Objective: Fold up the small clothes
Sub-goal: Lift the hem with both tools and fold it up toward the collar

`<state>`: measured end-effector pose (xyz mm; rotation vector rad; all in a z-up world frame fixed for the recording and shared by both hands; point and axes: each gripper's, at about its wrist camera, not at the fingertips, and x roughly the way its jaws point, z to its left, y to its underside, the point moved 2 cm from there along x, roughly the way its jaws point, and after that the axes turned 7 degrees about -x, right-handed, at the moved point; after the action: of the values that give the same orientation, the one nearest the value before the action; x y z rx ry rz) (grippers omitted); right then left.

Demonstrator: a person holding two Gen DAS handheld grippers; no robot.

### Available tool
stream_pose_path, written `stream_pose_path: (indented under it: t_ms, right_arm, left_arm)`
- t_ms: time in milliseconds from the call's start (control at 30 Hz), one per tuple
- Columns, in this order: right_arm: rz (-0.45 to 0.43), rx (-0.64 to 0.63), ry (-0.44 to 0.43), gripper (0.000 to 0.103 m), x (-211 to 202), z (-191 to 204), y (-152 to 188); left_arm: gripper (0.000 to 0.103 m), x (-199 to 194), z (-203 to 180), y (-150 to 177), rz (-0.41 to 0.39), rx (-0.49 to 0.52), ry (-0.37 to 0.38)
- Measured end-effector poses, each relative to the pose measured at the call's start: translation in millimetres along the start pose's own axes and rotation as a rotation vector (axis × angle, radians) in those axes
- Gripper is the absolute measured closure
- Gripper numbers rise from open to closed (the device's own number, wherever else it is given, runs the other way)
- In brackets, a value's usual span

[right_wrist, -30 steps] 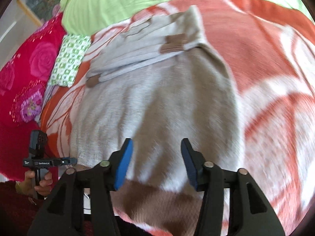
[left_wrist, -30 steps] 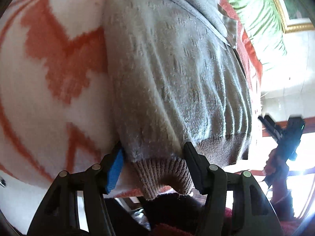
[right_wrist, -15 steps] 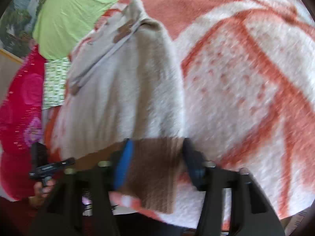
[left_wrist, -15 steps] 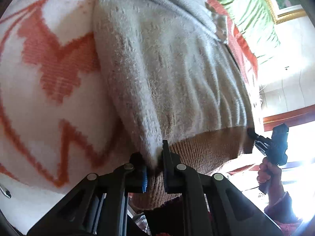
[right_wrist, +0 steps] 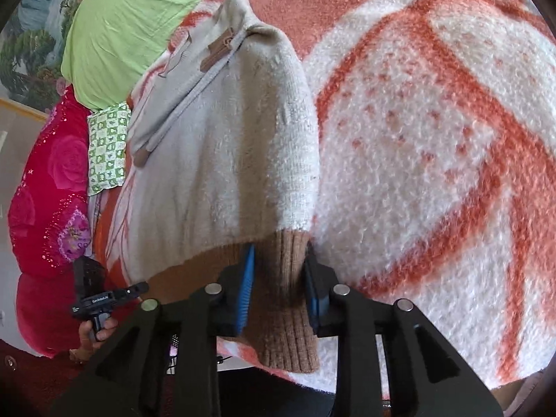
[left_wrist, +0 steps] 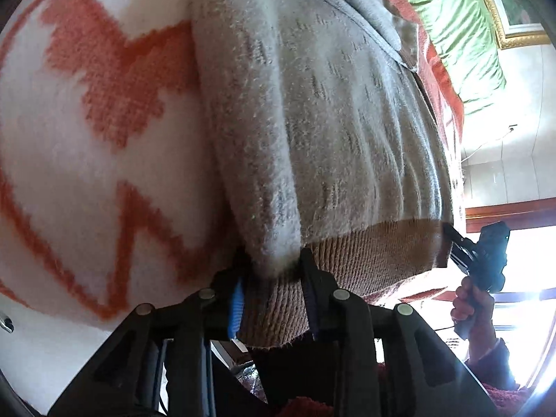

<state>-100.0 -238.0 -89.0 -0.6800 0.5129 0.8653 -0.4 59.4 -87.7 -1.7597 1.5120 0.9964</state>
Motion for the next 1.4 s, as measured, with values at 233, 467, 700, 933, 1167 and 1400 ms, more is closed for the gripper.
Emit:
stream_pose_path:
  t_ms: [233, 467, 700, 933, 1167, 1400]
  right_arm:
    - [-0.055, 0.022, -0.208, 0.094, -18, 7, -19]
    - [-0.237, -0.08, -0.355, 0.094, -50, 56, -90]
    - [-0.315, -0.149, -0.359, 0.094, -23, 88, -194]
    - [-0.322, -0.123, -0.294, 0.094, 42, 97, -293]
    - [-0.289, -0.107, -0.274, 0.094, 102, 99, -360]
    - [-0.21, -0.076, -0.148, 0.094, 161, 71, -391]
  left_arm:
    - [0.094, -22, -30, -8, -0.1, 0.087, 0.066]
    - [0.094, -95, -63, -61, -0.308, 0.1, 0.182]
    - [0.094, -120, -74, -156, -0.458, 0.057, 0.179]
    - [0.094, -99, -88, -263, -0.519, 0.025, 0.108]
    - [0.094, -73, -78, -331, -0.531, -0.032, 0.058]
    - [0.094, -38, -59, -370, -0.482, -0.098, 0.003]
